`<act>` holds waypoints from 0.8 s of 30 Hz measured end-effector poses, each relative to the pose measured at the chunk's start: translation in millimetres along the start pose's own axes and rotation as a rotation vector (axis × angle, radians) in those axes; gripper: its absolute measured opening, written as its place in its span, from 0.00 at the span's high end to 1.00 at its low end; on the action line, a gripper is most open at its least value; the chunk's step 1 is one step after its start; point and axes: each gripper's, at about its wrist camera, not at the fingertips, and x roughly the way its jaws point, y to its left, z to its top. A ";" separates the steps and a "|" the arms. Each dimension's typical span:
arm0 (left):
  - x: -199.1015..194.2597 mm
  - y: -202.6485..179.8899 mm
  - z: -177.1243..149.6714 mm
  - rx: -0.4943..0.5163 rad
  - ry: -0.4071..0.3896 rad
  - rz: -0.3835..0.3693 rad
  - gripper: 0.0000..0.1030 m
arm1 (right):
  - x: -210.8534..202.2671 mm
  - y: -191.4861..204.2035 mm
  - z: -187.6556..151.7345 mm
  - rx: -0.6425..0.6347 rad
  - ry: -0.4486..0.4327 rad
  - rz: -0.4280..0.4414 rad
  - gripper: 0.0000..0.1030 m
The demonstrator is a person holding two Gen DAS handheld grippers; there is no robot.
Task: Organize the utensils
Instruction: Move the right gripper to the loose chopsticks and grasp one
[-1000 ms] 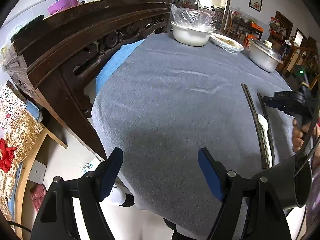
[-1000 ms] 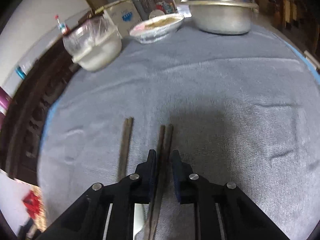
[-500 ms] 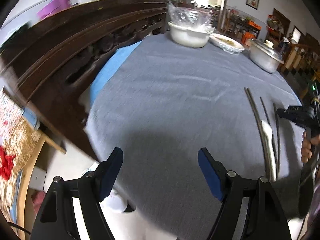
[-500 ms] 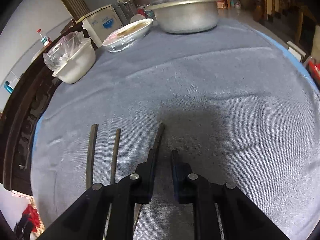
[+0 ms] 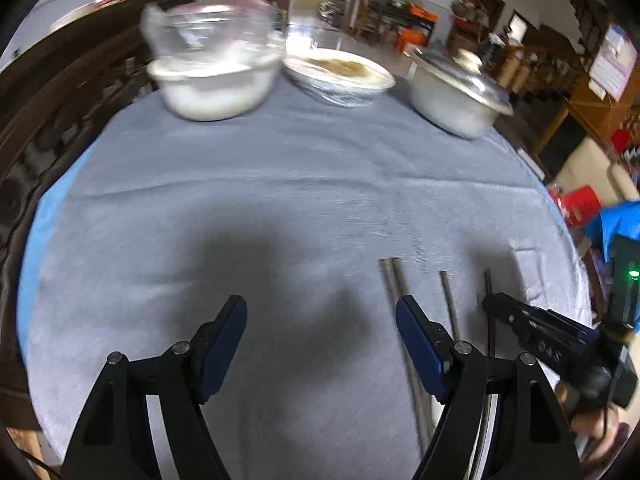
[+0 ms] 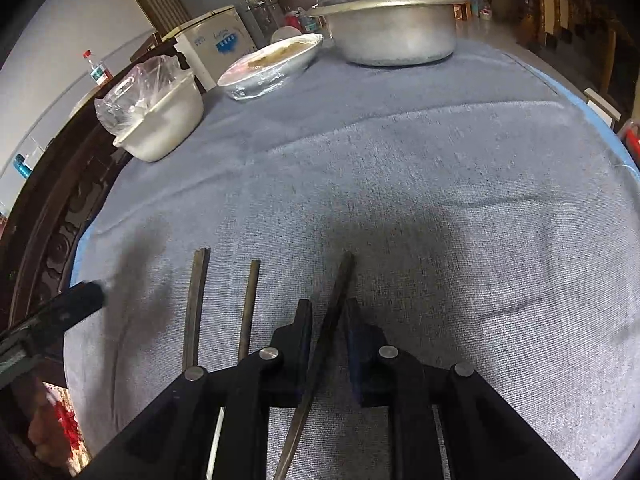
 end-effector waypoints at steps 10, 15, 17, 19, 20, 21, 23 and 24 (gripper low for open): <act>41.0 -22.5 -1.5 0.059 0.074 0.057 0.25 | -0.3 -5.4 -0.8 -0.016 0.001 0.035 0.81; 46.7 -19.2 -4.0 0.058 0.093 0.066 0.23 | 0.0 -6.5 -1.3 -0.011 -0.003 0.045 0.82; 47.3 -21.3 -3.4 0.056 0.103 0.076 0.23 | 0.1 -6.0 -1.6 -0.010 -0.006 0.044 0.82; 50.4 -30.2 -4.5 0.097 0.113 0.118 0.22 | 0.1 -4.7 -2.1 -0.011 -0.010 0.039 0.81; 50.6 -32.3 -4.6 0.105 0.108 0.122 0.22 | 0.2 -4.2 -2.3 -0.011 -0.010 0.037 0.81; 50.4 -31.6 -4.3 0.093 0.113 0.118 0.22 | 0.2 -4.0 -2.2 -0.013 -0.010 0.035 0.81; 49.7 -30.4 -4.5 0.094 0.120 0.116 0.23 | 0.5 -3.6 -1.6 -0.015 -0.006 0.030 0.83; 47.7 -28.9 -5.9 0.101 0.118 0.115 0.26 | 0.9 -4.0 -0.8 -0.015 -0.002 0.027 0.84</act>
